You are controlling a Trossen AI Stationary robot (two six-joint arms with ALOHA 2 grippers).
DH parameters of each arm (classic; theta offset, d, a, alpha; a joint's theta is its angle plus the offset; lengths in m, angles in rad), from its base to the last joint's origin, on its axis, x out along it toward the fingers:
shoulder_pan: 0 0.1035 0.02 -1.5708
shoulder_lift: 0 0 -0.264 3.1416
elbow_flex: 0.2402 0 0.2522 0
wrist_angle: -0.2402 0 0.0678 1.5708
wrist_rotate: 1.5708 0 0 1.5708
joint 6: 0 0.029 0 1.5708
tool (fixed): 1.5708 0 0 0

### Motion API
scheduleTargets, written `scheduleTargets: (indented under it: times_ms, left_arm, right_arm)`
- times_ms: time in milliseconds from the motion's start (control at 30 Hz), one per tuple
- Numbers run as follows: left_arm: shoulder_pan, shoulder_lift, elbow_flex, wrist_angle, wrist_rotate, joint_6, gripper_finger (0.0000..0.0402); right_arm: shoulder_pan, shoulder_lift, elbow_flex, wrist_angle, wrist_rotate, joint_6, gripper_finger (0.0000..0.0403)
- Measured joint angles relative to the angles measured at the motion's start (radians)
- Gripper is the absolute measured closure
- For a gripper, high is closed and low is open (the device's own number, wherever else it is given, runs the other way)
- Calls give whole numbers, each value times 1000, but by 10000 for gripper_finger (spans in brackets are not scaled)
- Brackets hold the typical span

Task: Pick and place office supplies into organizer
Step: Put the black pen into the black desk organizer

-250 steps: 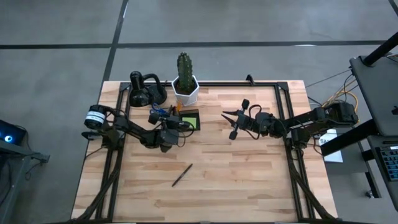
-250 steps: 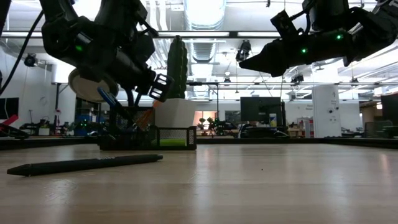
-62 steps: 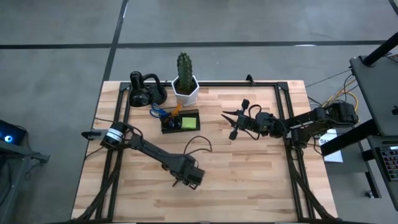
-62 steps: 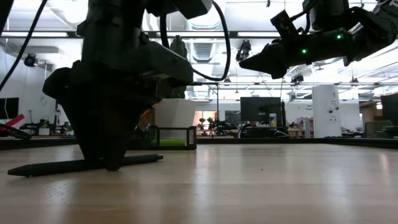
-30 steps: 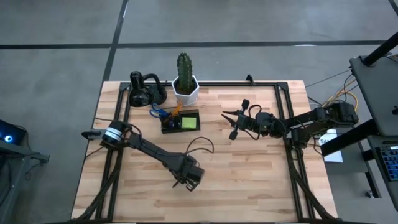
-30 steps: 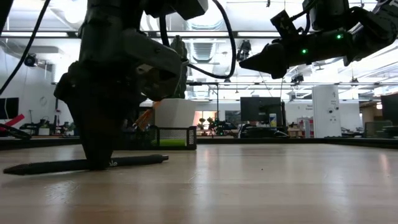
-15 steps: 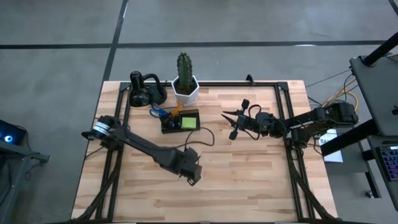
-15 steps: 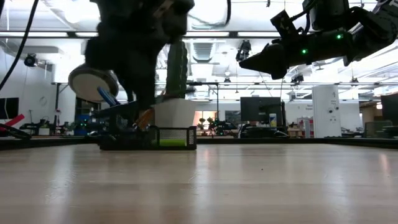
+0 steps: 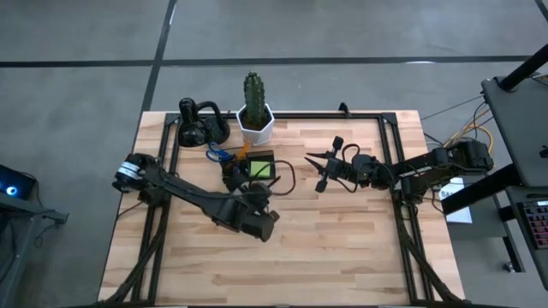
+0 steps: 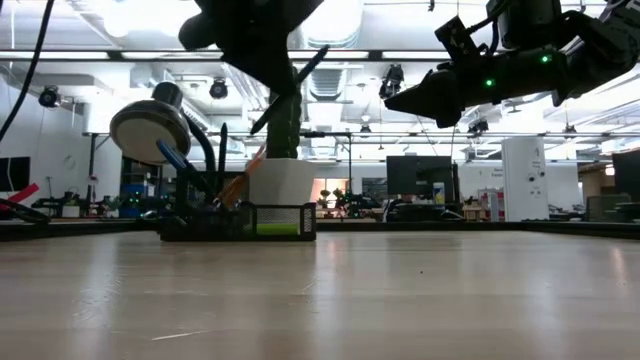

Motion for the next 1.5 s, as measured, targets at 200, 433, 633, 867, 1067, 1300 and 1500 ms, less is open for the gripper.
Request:
scheduleTargets:
  times_ms: [200,433,633,867,1067,1300,1500]
  left_arm:
    - [12,1,-18,-1,-195,23,391]
    - [23,-32,-63,2,-270,17,391]
    - [24,-142,-118,10,-377,37,392]
    - [46,-246,-270,104,-565,40,392]
    - [68,-302,-392,166,-665,-53,392]
    - [120,-338,-515,172,-675,-194,392]
    - [137,-340,-574,187,-677,-236,392]
  right_arm:
    - [0,0,0,0,0,0,355]
    - [0,0,0,0,0,0,355]
    - [0,0,0,0,0,0,355]
    - [0,0,0,1,-1,1,355]
    - [0,0,0,0,-1,0,355]
    - [0,0,0,1,-2,0,355]
    - [0,0,0,1,-2,0,355]
